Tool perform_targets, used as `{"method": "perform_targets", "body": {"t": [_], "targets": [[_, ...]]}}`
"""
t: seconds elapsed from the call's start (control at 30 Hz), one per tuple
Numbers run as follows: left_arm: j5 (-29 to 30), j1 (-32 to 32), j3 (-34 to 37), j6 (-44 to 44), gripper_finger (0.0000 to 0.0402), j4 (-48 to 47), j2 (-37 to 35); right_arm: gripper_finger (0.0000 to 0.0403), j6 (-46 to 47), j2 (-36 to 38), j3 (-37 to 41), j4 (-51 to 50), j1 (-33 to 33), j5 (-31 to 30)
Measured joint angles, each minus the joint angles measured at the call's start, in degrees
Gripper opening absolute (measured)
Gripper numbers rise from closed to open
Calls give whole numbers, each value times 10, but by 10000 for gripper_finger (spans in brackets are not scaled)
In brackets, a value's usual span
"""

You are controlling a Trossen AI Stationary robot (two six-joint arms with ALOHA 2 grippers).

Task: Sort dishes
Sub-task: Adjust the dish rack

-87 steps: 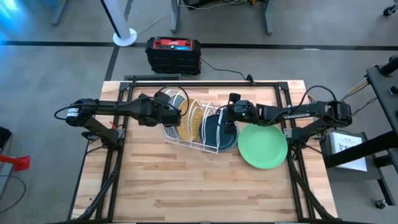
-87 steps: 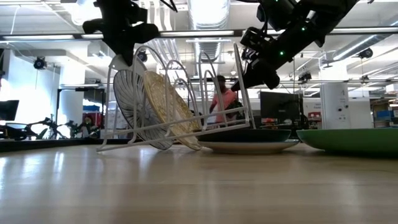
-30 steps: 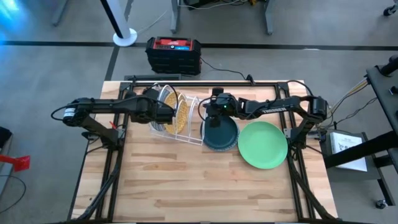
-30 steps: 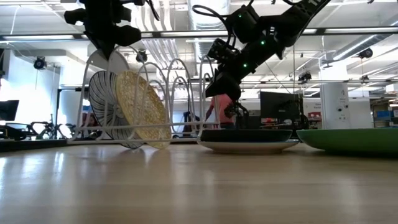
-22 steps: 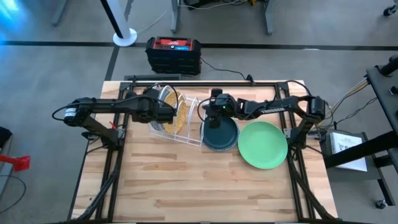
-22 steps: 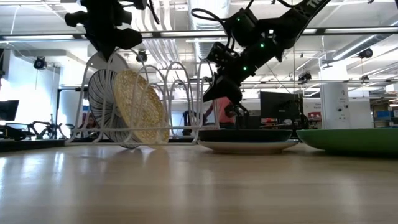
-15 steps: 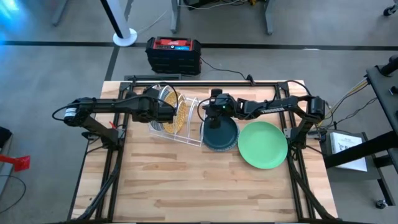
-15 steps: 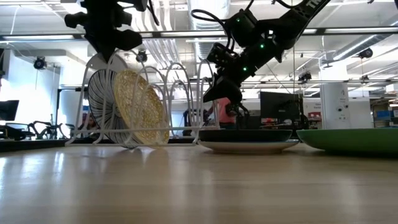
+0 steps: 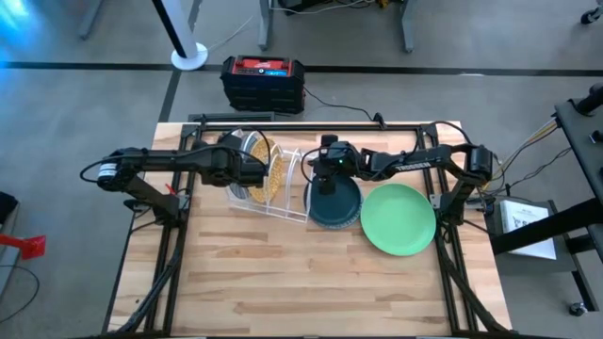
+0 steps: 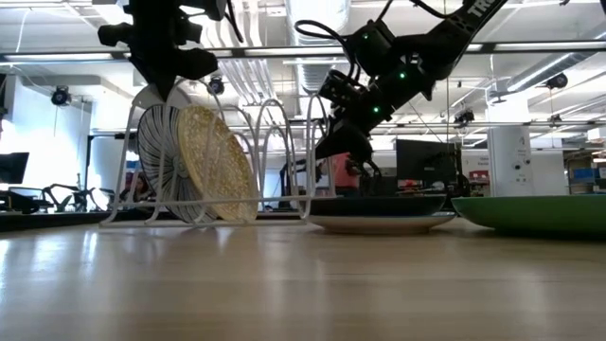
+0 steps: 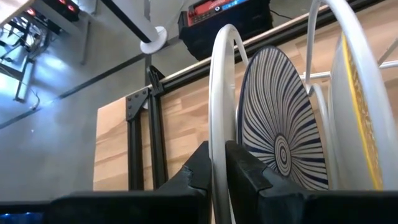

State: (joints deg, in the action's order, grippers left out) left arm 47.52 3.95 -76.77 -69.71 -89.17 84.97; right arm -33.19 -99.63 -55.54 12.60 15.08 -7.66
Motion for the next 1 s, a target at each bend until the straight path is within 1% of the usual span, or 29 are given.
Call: {"method": "perform_targets", "body": {"t": [0.27, 0.4, 0.57, 0.7, 1.0], "targets": [[-6, 0, 0, 1, 22, 1, 0, 0, 0, 0, 3, 1, 5, 0], [-6, 0, 0, 4, 32, -2, 0, 0, 10, 0, 4, 0, 6, 16], [-6, 0, 0, 4, 34, -2, 0, 0, 19, 0, 4, -2, 4, 19], [-3, 0, 1, 4, 34, -2, 1, 0, 25, 0, 6, -3, 3, 36], [-3, 0, 1, 3, 35, -2, 2, 2, 23, 0, 8, -3, 2, 31]]}}
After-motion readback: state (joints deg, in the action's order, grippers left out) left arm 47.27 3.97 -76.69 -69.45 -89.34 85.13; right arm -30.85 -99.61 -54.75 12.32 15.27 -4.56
